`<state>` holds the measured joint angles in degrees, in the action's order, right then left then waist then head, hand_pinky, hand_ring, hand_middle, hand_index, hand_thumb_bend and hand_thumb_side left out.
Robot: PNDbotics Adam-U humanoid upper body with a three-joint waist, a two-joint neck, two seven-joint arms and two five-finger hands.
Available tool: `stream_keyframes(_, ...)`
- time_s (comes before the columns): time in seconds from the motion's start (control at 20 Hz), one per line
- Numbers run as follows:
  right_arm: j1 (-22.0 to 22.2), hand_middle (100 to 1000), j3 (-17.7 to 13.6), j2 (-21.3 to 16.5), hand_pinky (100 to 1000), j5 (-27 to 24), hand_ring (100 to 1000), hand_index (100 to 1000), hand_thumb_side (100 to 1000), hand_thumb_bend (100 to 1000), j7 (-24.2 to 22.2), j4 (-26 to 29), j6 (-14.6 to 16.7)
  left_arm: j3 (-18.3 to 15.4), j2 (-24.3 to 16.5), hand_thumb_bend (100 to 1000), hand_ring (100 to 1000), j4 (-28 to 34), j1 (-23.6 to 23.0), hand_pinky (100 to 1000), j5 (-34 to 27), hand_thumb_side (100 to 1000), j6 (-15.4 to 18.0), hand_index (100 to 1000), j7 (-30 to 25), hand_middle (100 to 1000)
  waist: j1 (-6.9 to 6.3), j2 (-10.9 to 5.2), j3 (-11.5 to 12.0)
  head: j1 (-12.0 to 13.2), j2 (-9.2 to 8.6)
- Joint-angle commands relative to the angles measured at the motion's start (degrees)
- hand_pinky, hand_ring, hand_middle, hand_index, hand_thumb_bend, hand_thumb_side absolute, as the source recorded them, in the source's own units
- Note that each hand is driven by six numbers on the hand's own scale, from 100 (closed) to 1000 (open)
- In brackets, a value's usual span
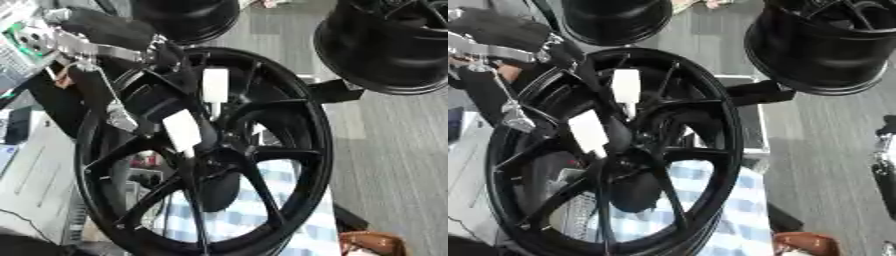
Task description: Pull the pin out of the wheel hub.
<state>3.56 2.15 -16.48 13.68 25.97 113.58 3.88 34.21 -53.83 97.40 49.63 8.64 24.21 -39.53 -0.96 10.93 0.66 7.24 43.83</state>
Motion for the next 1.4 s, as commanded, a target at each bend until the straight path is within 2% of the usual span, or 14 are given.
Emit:
stream_keyframes(0.05, -0.39, 480, -0.21, -0.85, 759, -0.56, 611, 649, 652, 100, 0.26, 1.02, -0.05, 0.52, -0.77, 445, 791, 0.33, 1.08, 851, -0.11, 376, 13.19, 855, -12.44, 717, -0.05, -0.93, -0.13, 0.81, 0.29)
stream_keyframes(0.7, -0.47, 479, -0.28, -0.69, 758, -1.16, 610, 648, 653, 100, 0.60, 1.02, -0.17, 4.05, -0.79, 379, 742, 1.56, 0.71, 827, -1.73, 383, 13.79, 822, -12.44, 634, -0.13, -1.23, -0.48, 1.96, 0.29)
stream_keyframes(1.05, -0.39, 479, -0.35, -0.62, 758, -1.30, 610, 647, 653, 100, 0.65, 1.02, -0.11, 4.16, -0.55, 312, 712, 2.01, 0.88, 802, -2.78, 307, 12.70, 804, -12.44, 598, -0.12, -1.41, -0.61, 2.15, 0.29)
stream_keyframes(1.4, -0.36, 478, -0.35, -0.38, 758, -1.34, 609, 647, 654, 100, 0.72, 1.02, -0.05, 3.84, -0.14, 352, 742, 1.41, 0.78, 806, -0.68, 272, 12.12, 825, -12.44, 674, -0.03, -1.29, -0.64, 2.17, 0.29)
